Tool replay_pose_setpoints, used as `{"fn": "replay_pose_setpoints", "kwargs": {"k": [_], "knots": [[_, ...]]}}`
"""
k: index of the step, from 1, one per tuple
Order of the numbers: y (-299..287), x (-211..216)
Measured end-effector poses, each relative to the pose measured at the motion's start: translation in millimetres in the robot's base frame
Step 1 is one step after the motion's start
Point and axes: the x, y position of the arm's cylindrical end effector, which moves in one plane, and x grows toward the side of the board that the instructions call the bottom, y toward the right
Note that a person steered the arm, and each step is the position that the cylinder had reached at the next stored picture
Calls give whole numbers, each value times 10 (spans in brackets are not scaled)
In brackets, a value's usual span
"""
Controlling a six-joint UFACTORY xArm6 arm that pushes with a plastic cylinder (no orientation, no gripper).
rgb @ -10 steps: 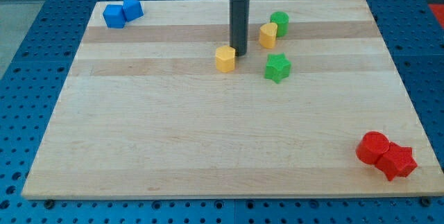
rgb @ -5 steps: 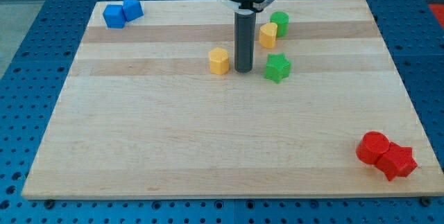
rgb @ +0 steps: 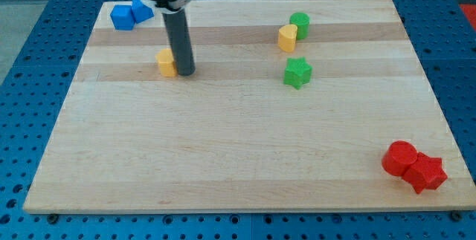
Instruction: Push the yellow hexagon to the bottom side of the blue blocks
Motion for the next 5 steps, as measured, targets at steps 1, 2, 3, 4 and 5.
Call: {"fn": "replay_pose_setpoints", "kwargs": {"k": [1, 2, 3, 4, 5], "knots": [[-297, 0], [-280, 5], [2, -169], [-200, -325], [-480, -325]]}}
